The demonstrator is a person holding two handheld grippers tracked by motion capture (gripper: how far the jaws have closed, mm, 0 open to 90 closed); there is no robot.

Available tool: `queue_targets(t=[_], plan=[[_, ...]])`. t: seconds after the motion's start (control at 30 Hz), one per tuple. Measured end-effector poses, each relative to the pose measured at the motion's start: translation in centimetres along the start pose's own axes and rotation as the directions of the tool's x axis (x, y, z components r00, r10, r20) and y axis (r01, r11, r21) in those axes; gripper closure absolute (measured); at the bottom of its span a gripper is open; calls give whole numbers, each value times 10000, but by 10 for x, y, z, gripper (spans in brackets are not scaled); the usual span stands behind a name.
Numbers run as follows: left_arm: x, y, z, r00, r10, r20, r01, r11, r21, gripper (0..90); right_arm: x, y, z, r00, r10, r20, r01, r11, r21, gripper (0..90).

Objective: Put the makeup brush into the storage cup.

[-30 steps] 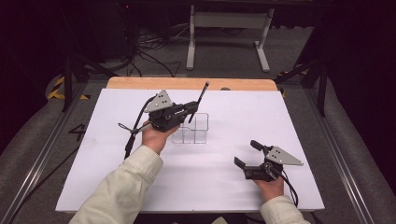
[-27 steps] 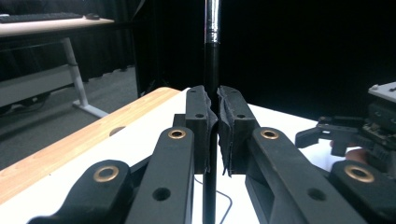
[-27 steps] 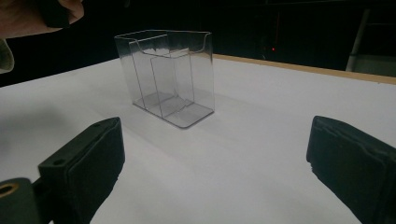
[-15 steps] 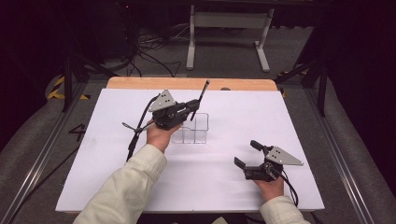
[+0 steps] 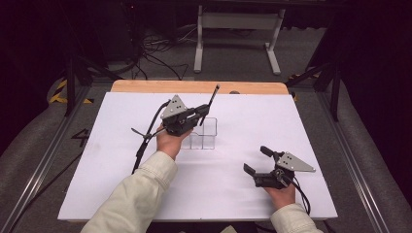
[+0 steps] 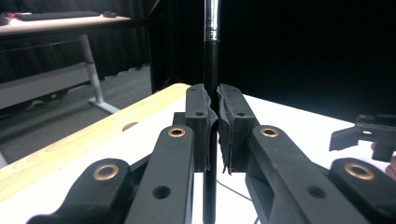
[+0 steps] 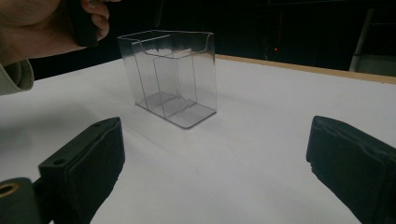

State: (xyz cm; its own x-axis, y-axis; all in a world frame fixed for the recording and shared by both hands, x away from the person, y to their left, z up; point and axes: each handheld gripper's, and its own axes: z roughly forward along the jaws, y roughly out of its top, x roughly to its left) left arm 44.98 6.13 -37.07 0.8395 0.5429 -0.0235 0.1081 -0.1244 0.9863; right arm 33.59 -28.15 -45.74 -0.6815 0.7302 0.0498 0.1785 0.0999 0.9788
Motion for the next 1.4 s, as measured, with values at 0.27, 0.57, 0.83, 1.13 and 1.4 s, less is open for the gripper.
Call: queue_targets(t=[0.27,0.57,0.83,1.13,1.4], plan=[[3,-11,0,9994,-273,-211,273,9996,-11,831,0,0,0,10000,11,-16,-11,10000,2,51],[6,-22,0,9981,-551,-266,553,9984,74,831,0,0,0,10000,12,-32,-12,10000,-1,52],[6,-29,-1,9968,-712,-373,720,9972,199,830,0,0,0,10000,13,-44,-13,10000,-24,52],[7,-34,-1,9962,-735,-469,752,9965,370,830,0,0,0,10000,7,-56,-7,10000,-15,53],[5,-37,0,9968,-607,-513,635,9965,548,829,0,0,0,10000,6,-59,-6,10000,-11,53]])
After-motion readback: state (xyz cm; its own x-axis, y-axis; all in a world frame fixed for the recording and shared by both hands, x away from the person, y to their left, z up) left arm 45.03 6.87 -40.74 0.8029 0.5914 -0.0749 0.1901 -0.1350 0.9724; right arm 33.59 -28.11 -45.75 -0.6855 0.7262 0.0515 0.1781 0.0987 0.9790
